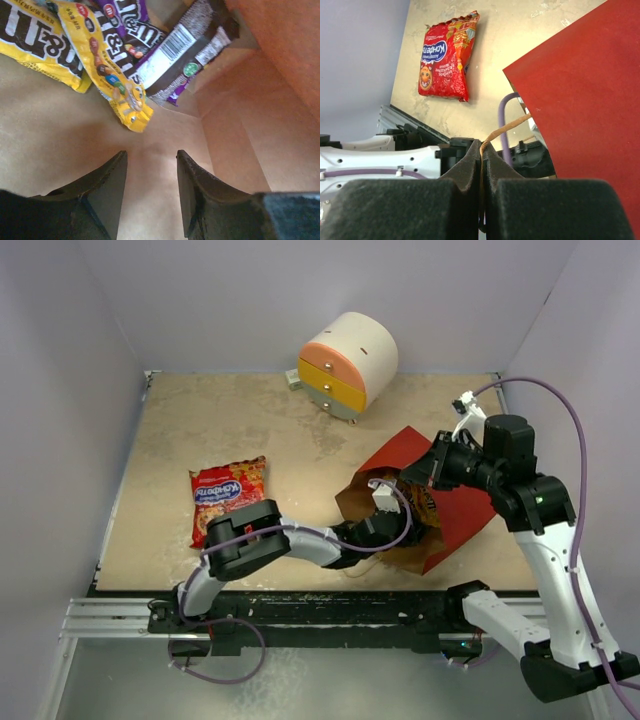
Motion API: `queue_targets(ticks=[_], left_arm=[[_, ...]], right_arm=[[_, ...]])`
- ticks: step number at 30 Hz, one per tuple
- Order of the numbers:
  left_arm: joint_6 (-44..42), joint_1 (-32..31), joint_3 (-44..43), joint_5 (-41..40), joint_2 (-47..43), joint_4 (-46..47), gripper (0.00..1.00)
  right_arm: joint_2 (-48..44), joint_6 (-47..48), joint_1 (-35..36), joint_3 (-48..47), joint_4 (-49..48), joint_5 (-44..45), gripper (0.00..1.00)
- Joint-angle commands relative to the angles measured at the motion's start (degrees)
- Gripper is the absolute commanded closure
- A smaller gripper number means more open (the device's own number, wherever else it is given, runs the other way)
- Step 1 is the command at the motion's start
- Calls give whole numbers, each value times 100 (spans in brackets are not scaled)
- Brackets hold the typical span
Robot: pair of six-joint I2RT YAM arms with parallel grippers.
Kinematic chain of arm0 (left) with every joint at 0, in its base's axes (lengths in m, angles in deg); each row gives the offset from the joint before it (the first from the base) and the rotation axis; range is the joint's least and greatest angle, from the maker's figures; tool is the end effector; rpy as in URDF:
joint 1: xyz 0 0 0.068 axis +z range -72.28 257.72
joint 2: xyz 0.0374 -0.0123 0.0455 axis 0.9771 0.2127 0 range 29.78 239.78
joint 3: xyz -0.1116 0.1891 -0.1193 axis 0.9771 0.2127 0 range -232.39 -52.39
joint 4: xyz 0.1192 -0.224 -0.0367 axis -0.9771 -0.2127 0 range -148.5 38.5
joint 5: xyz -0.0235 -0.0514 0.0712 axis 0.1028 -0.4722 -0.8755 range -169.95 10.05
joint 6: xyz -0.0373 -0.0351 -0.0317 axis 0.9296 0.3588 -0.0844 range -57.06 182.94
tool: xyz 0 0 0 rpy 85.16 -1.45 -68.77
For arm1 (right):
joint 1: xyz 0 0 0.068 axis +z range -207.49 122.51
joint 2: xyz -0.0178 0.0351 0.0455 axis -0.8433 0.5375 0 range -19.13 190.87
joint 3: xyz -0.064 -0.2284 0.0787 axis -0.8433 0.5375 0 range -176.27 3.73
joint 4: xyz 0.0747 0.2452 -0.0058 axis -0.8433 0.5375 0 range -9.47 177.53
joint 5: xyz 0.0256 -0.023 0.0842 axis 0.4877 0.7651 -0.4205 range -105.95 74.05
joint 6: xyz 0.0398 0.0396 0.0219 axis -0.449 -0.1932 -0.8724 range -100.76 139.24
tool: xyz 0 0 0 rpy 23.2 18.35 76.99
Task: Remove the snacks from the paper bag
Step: Take out the snack from the paper bag.
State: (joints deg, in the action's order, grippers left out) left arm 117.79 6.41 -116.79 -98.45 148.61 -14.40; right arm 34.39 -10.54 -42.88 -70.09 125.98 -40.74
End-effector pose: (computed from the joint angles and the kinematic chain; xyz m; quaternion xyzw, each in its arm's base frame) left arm 0.1528 -0.4075 0.1294 0.0195 0.8005 -0.4629 0.3802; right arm 0.1741 0.0646 0.3974 -0.0053 0.8324 0.3656 0.4165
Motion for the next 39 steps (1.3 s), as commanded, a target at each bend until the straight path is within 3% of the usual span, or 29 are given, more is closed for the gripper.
queue_targets(ticks=[1, 6, 15, 23, 28, 39], left_arm=[[872, 108, -534, -300, 372, -306, 50], [1106, 167, -1233, -482, 690, -1318, 45], [1183, 325, -1647, -229, 1157, -1171, 50], [701, 473, -1785, 154, 1271, -957, 77], [387, 545, -1373, 540, 950, -618, 98], [-1046, 557, -59, 1274, -793, -1041, 100]], right_arm=[[27, 86, -2, -421, 45, 30, 100], [-16, 70, -2, -439, 14, 24, 100], [-88, 78, -2, -405, 43, 54, 100], [23, 139, -1, -481, -12, 115, 100], [54, 152, -2, -563, -47, 204, 100], [-248, 174, -2, -279, -183, 510, 100]])
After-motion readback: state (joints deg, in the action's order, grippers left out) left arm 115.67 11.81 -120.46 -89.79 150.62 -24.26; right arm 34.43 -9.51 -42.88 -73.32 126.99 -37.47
